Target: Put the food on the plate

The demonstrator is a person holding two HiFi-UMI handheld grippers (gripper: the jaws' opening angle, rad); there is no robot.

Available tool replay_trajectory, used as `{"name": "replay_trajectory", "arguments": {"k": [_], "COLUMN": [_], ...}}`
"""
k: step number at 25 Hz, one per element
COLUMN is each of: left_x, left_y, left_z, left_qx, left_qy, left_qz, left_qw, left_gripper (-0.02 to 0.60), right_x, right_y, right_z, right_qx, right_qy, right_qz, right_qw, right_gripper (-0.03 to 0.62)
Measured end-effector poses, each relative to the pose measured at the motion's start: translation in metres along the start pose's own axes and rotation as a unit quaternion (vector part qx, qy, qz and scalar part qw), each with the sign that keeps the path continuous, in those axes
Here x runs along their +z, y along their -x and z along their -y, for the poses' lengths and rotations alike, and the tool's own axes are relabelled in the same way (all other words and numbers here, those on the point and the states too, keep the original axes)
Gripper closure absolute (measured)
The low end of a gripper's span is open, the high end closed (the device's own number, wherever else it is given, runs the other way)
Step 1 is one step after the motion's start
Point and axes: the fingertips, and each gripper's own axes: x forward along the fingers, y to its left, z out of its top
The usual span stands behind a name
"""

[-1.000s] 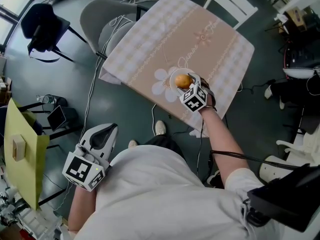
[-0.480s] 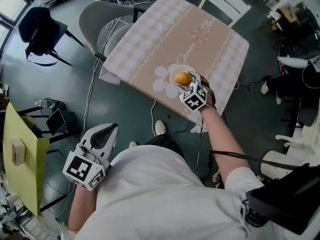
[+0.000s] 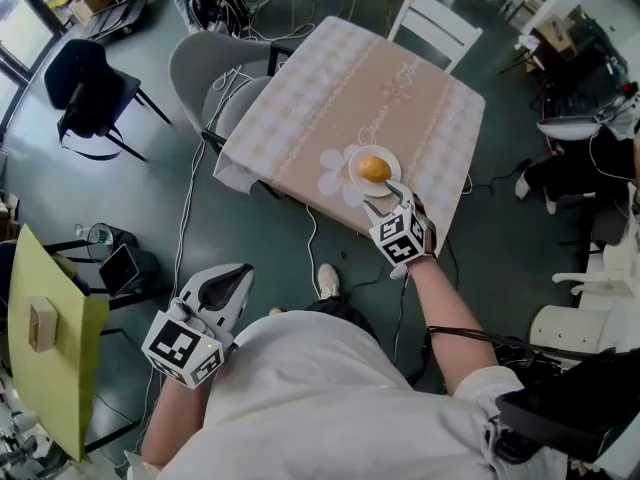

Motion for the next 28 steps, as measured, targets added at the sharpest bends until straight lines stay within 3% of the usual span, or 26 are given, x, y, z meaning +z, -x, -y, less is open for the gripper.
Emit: {"name": "replay_trajectory", "arguments": {"k": [4, 7, 14, 22, 28], "left_x": [-0.009, -0.013, -0.035, -0.056, -0.067], "left_y": [0.016, 0.031, 0.059, 0.073, 0.077], "left_z": [0.008, 0.014, 0.028, 0.046, 0.061], "left_qx": [-0.031, -0.058, -0.108, -0.152, -0.176], "left_qy": [-0.003, 0.008, -0.012, -0.057, -0.083], "left_qz": [0.004, 0.013, 0.0, -0.014, -0.026], "left_qw": [0.9995, 0.9982, 0.9941, 0.9867, 0.9804], "left_gripper": [0.571, 0.571, 0.571, 0.572, 0.571], "right_x": [0.011, 0.017, 0.031, 0.05, 0.059], "right_y": [0.044, 0.076, 0.14, 0.192, 0.216], "right_z": [-0.032, -0.06, -0.14, -0.194, -0.228], "right_qx": [-0.015, -0.015, -0.001, -0.004, 0.003], "right_qy": [-0.033, -0.071, -0.106, -0.151, -0.15], "right_qz": [0.026, 0.042, 0.067, 0.106, 0.113], "right_qw": [0.999, 0.996, 0.992, 0.983, 0.982], "right_gripper": [0.487, 0.54, 0.572, 0.579, 0.58]}}
